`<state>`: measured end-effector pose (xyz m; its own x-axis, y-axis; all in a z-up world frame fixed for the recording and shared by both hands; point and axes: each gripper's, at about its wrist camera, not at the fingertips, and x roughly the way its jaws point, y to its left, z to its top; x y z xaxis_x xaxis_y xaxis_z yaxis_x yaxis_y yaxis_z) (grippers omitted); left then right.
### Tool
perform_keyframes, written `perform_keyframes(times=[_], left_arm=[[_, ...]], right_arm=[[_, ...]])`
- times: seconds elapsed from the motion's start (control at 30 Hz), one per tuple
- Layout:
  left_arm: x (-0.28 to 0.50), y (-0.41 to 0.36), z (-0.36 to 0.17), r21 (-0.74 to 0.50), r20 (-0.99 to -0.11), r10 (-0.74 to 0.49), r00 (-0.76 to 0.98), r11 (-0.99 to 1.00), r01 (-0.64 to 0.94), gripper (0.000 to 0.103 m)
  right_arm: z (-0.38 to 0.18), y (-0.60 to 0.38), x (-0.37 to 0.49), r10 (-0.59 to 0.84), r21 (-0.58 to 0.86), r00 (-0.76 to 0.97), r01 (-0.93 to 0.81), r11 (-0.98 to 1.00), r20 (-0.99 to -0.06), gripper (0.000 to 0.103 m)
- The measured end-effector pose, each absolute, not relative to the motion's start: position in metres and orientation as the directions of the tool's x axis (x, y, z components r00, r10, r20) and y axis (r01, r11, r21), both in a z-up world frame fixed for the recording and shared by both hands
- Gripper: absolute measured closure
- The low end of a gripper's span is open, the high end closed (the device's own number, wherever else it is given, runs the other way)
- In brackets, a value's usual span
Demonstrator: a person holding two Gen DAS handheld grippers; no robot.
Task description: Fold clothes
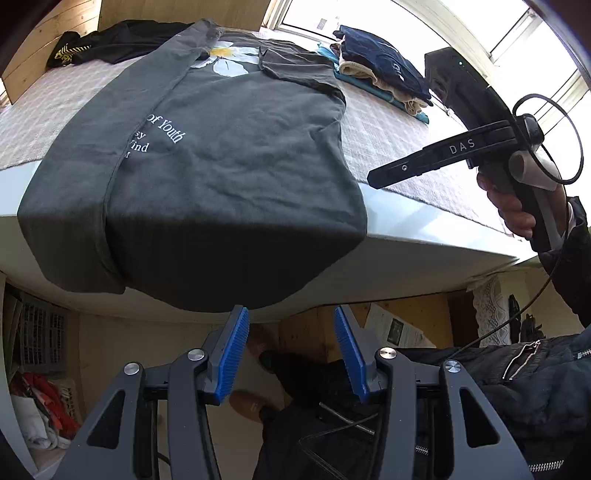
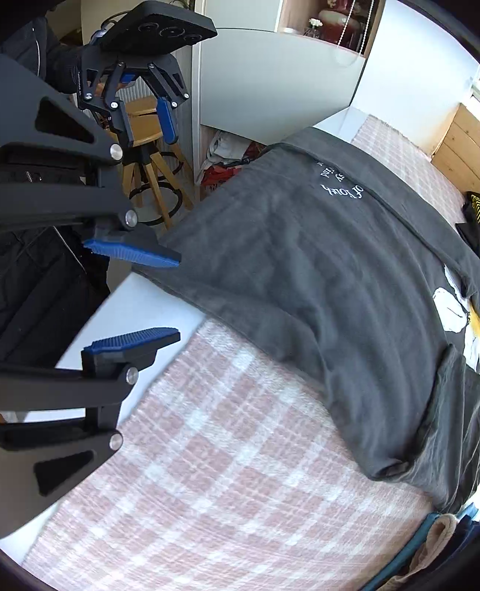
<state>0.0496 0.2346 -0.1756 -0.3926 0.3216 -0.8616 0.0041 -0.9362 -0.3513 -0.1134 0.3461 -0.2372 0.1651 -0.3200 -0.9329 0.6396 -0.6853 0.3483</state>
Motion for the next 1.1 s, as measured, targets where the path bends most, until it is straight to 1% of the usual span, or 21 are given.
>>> perform_keyframes(times=[0.1, 0.27, 0.37, 0.4, 0.43, 0.47, 0.5, 0.57, 0.67, 0.73, 0.83, 0.93, 0.97, 1.03, 1.1], left_arm=[[0.063, 0.235, -0.176, -0.349, -0.858, 0.326, -0.397, -0.937, -0.014, 0.057], [0.067, 0.235, -0.186, -0.357, -0.844, 0.331, -0.422, -0.934, -0.02, 0.057], [0.067, 0.235, -0.195, -0.37, -0.832, 0.342, -0.437, -0.929, -0.022, 0.057], [0.065, 0.236, -0.197, -0.38, -0.826, 0.351, -0.441, -0.925, -0.025, 0.057], [0.063, 0.237, -0.2, -0.39, -0.82, 0.361, -0.444, -0.92, -0.028, 0.057], [0.06, 0.241, -0.202, -0.402, -0.812, 0.374, -0.447, -0.915, -0.036, 0.057], [0.057, 0.244, -0.203, -0.413, -0.804, 0.388, -0.45, -0.909, -0.046, 0.057], [0.051, 0.254, -0.205, -0.429, -0.787, 0.414, -0.457, -0.9, -0.075, 0.057], [0.038, 0.273, -0.202, -0.415, -0.772, 0.427, -0.47, -0.9, -0.136, 0.057], [0.03, 0.276, -0.195, -0.423, -0.756, 0.434, -0.49, -0.895, -0.14, 0.057], [0.017, 0.278, -0.184, -0.445, -0.725, 0.447, -0.524, -0.885, -0.139, 0.057], [0.006, 0.276, -0.173, -0.443, -0.707, 0.433, -0.559, -0.887, -0.127, 0.056], [0.002, 0.276, -0.172, -0.426, -0.713, 0.413, -0.566, -0.897, -0.118, 0.056], [-0.008, 0.275, -0.175, -0.366, -0.755, 0.338, -0.562, -0.928, -0.067, 0.056], [-0.012, 0.269, -0.177, -0.355, -0.764, 0.302, -0.57, -0.935, -0.019, 0.056]], right_arm=[[-0.246, 0.346, -0.101, -0.31, 0.335, 0.152, 0.613, -0.716, -0.939, 0.069], [-0.249, 0.339, -0.089, -0.288, 0.291, 0.108, 0.615, -0.733, -0.952, 0.069], [-0.25, 0.33, -0.082, -0.297, 0.278, 0.079, 0.634, -0.721, -0.952, 0.069], [-0.25, 0.326, -0.08, -0.296, 0.268, 0.068, 0.645, -0.715, -0.953, 0.072], [-0.251, 0.322, -0.078, -0.299, 0.265, 0.061, 0.655, -0.708, -0.952, 0.08], [-0.252, 0.318, -0.077, -0.304, 0.264, 0.058, 0.662, -0.701, -0.951, 0.097], [-0.252, 0.317, -0.078, -0.317, 0.281, 0.066, 0.655, -0.702, -0.946, 0.098], [-0.251, 0.319, -0.085, -0.374, 0.367, 0.117, 0.594, -0.716, -0.92, 0.099], [-0.245, 0.328, -0.099, -0.5, 0.534, 0.201, 0.439, -0.723, -0.842, 0.1], [-0.238, 0.328, -0.105, -0.548, 0.59, 0.223, 0.38, -0.712, -0.806, 0.1], [-0.229, 0.319, -0.107, -0.577, 0.626, 0.243, 0.34, -0.702, -0.78, 0.1], [-0.221, 0.309, -0.108, -0.595, 0.65, 0.261, 0.308, -0.695, -0.76, 0.1], [-0.22, 0.305, -0.11, -0.598, 0.655, 0.268, 0.296, -0.695, -0.755, 0.1], [-0.218, 0.295, -0.111, -0.595, 0.657, 0.279, 0.29, -0.696, -0.754, 0.1], [-0.216, 0.293, -0.113, -0.593, 0.657, 0.284, 0.288, -0.696, -0.753, 0.1]])
